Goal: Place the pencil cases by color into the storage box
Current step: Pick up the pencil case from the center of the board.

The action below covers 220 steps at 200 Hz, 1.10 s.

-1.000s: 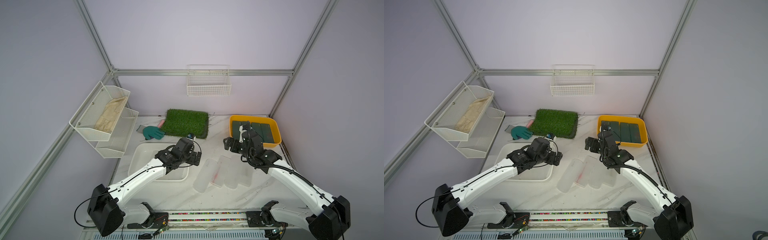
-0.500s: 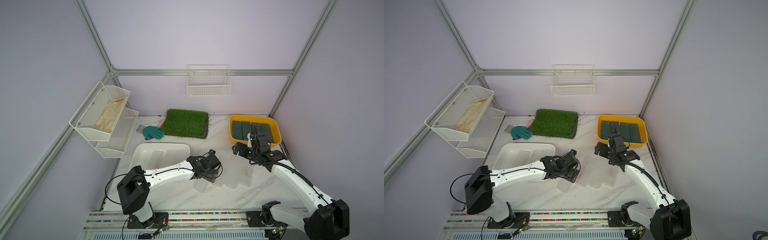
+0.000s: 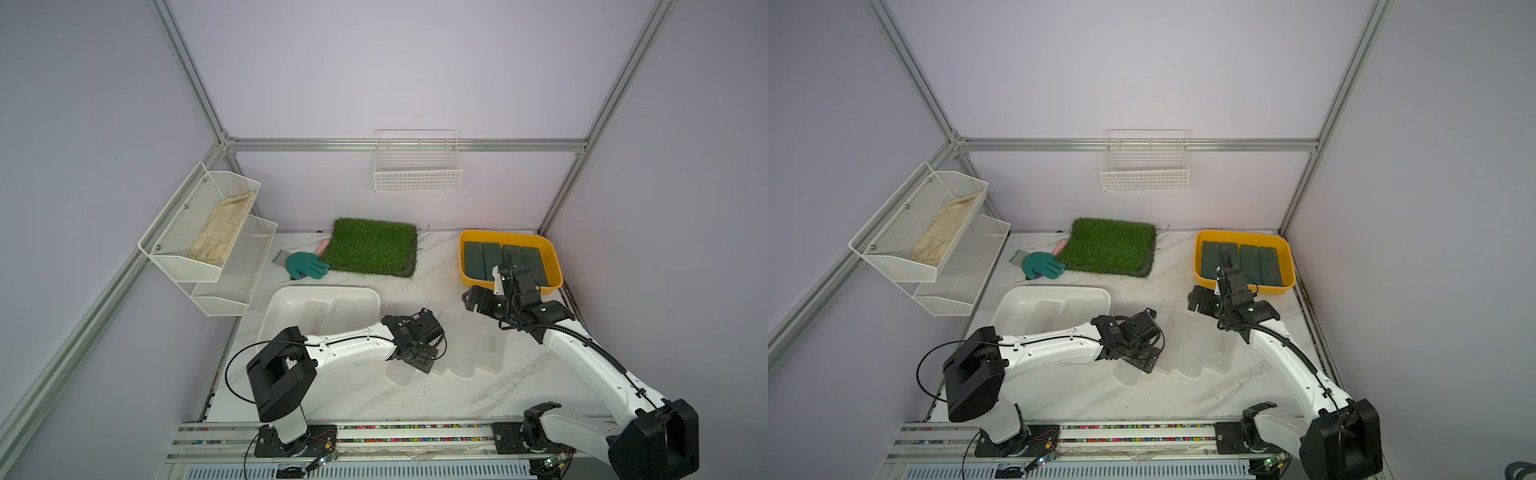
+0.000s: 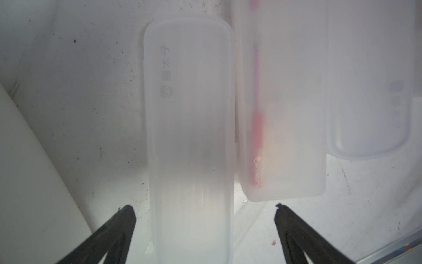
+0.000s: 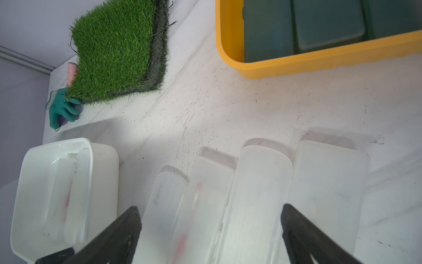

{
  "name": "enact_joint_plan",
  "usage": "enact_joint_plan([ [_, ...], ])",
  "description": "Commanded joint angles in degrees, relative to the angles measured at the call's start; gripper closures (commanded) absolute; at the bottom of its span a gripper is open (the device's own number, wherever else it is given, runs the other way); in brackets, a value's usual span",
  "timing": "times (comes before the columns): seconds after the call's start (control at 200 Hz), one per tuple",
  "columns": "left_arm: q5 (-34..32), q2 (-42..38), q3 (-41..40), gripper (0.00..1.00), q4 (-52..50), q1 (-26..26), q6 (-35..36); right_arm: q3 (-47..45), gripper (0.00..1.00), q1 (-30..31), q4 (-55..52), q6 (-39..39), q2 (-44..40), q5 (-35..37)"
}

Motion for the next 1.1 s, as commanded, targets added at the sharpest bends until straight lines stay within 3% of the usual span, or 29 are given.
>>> enact_joint_plan([
  [0.0,0.6,-0.9,-2.4,0.04,0.9,0.6,-1.4,-0.5,0.03,-0.2,0.4,-0.2,-0.5,-0.2],
  [0.44,3.3,-1.0,-5.5,0.04,2.6,2.4,0.4,-1.0,0.03,-0.2,1.4,0.0,-0.3,-0.7],
  [1.095,4.4,4.5,-3.6,0.06,2.7,3.4,2.1,-0.7,0.03,-0.2,1.6,-0.5,-0.3,-0.9],
])
